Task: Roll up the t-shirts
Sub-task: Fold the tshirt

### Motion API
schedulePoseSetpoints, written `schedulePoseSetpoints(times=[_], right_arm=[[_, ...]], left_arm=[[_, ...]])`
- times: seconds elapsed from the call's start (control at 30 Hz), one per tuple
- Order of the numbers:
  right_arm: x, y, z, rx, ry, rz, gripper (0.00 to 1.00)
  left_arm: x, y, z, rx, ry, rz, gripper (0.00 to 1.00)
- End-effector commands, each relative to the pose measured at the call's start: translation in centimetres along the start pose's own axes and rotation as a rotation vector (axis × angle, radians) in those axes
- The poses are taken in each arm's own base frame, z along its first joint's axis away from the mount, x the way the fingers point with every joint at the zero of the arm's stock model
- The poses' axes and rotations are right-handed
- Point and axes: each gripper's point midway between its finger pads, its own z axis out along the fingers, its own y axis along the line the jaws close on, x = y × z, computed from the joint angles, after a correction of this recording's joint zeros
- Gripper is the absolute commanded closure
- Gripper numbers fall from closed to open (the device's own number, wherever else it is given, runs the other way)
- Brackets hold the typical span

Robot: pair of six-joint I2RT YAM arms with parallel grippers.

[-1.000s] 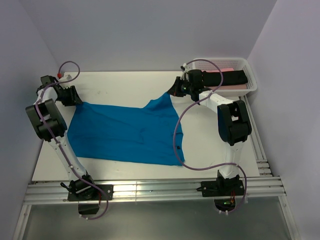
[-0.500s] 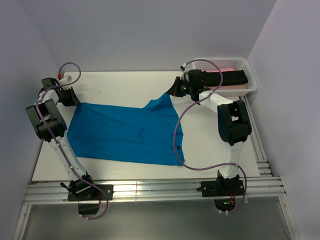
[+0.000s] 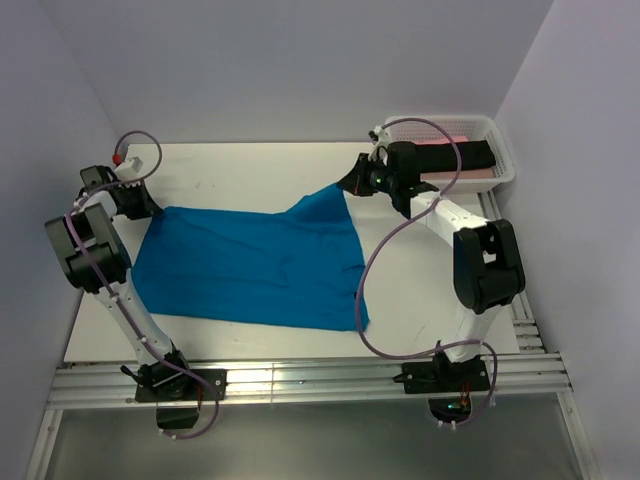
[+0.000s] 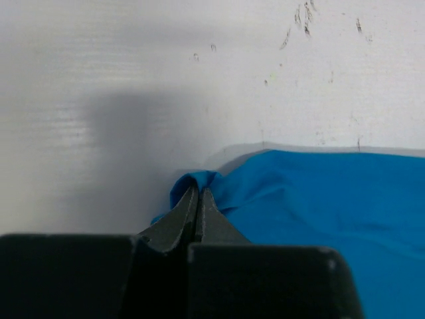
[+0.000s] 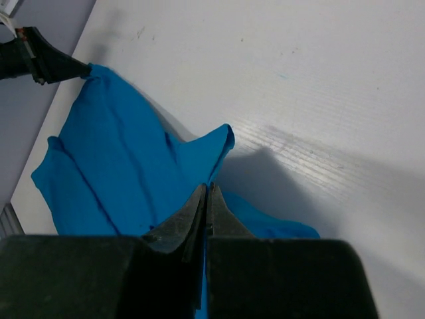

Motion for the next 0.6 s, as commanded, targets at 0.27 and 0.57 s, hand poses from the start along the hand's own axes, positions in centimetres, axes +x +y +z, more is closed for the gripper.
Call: schedulePoseSetpoints(times=[0.27,0.57], right_arm=[[0.5,2.2,-3.1,-0.030,-0.050,-0.056,1.00],[2.3,2.7,-4.8,-0.024,-0.045,-0.052,1.00]], left_arm=[[-3.0,-1.5,-5.0,0.018,-0.189,0.093,1.00],[-1.6,-0.9,-6.1,0.035,-0.194,0.108,1.00]])
